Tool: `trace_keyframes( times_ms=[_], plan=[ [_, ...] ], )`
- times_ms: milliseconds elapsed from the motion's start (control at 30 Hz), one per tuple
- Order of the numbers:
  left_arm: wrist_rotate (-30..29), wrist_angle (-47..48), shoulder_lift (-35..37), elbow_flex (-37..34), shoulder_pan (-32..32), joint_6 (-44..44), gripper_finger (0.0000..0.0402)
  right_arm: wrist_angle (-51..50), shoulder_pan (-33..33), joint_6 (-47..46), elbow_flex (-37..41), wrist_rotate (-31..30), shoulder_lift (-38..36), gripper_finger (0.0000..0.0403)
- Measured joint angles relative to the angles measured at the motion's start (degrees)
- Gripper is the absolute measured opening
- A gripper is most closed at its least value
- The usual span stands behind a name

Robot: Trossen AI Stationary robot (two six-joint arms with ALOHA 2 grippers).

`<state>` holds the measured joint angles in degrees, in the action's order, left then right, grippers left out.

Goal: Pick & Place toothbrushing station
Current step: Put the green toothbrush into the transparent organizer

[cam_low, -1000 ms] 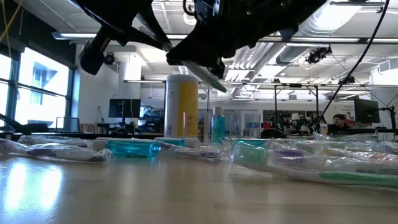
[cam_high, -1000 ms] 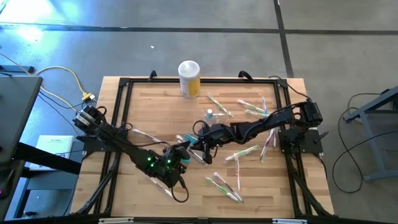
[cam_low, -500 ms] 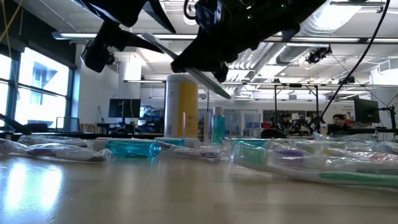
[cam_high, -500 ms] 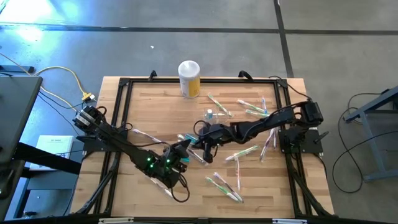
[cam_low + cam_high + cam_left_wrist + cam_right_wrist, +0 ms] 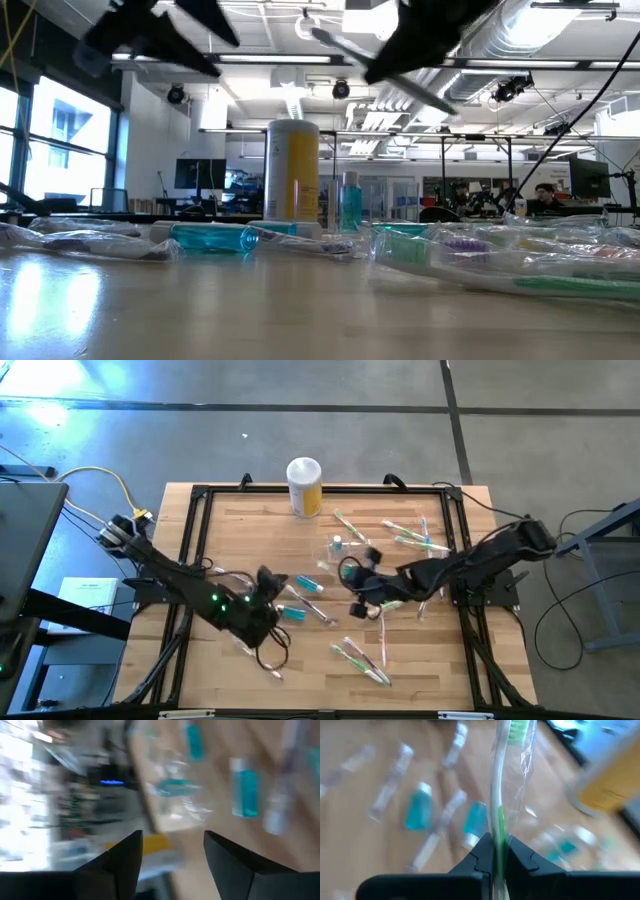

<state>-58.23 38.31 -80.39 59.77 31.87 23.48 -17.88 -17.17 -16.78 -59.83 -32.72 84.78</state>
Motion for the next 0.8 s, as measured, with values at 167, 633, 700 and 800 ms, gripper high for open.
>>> trace_keyframes(
  times_ms=[167, 633, 700, 800],
  plan=[
    [17.1, 10.7, 6.2, -1.2, -5.0, -13.1, 0.0203, -9.7, -3.5, -5.3, 0.0, -10.0, -3.0, 0.0016],
    [25.5, -20.1, 25.5, -23.0, -13.3, -12.4, 0.0203, 42.8, 5.3, 14.2, 29.2, -0.4, -20.1, 0.0015],
    [27.6, -25.0, 26.1, -25.1, -13.6, -11.2, 0.0203, 54.3, 8.9, 17.6, 34.1, 5.0, -19.9, 0.0015],
    [29.6, -29.1, 26.0, -26.7, -13.5, -10.0, 0.0203, 66.3, 14.1, 18.5, 38.1, 11.0, -17.6, 0.0015]
  ],
)
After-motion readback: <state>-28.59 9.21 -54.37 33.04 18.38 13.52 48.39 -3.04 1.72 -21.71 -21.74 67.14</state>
